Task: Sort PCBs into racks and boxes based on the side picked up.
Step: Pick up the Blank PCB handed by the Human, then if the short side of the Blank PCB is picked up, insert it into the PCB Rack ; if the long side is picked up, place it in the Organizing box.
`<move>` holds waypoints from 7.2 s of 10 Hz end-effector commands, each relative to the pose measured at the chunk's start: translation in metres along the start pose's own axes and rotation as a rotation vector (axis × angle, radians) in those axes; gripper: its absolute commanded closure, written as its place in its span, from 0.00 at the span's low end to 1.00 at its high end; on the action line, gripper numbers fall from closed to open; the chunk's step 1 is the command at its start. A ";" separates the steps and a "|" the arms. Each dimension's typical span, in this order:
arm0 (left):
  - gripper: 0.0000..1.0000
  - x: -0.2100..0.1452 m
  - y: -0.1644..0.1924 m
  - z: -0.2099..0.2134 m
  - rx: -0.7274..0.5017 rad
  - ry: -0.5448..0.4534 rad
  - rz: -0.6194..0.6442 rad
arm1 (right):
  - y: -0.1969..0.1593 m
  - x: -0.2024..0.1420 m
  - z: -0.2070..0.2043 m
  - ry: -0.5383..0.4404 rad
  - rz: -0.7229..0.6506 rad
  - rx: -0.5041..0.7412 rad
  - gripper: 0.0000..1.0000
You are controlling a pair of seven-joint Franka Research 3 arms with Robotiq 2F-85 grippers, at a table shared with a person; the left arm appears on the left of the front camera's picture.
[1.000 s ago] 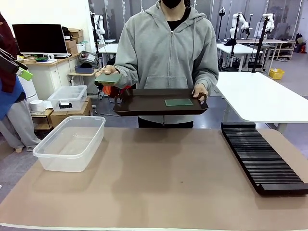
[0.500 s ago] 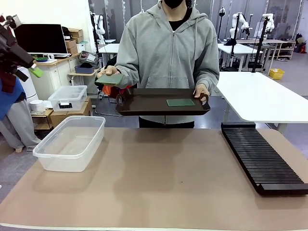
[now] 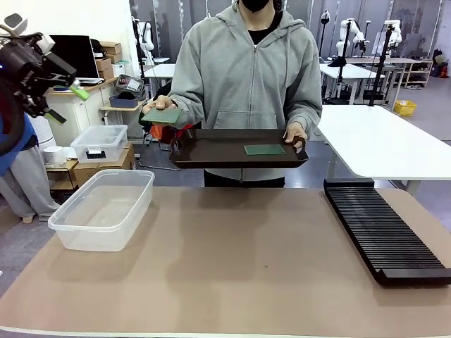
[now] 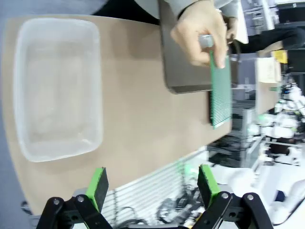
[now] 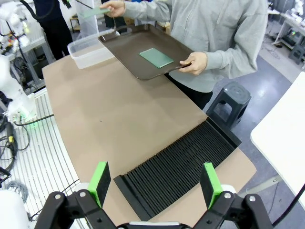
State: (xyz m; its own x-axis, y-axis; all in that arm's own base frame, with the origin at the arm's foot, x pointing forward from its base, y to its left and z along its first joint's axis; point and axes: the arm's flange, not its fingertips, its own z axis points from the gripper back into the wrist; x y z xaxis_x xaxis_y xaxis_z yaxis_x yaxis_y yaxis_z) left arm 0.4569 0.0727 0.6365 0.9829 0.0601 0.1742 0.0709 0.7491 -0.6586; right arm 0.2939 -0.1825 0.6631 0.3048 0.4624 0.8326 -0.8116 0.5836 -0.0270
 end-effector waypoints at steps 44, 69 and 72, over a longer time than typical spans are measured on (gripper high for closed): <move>1.00 0.064 -0.004 -0.150 -0.593 0.048 0.086 | 0.000 -0.001 -0.001 -0.001 0.002 0.001 0.00; 1.00 0.064 -0.004 -0.150 -0.593 0.048 0.086 | 0.000 -0.001 -0.001 -0.001 0.002 0.001 0.00; 1.00 0.064 -0.004 -0.150 -0.593 0.048 0.086 | 0.000 -0.001 -0.001 -0.001 0.002 0.001 0.00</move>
State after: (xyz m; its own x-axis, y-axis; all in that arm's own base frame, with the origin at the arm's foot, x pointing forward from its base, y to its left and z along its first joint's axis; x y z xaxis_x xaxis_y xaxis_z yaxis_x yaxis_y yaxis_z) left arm 0.5448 -0.0261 0.5410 0.9955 0.0727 0.0616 0.0410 0.2572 -0.9655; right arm 0.2939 -0.1826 0.6633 0.3047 0.4624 0.8326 -0.8115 0.5837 -0.0272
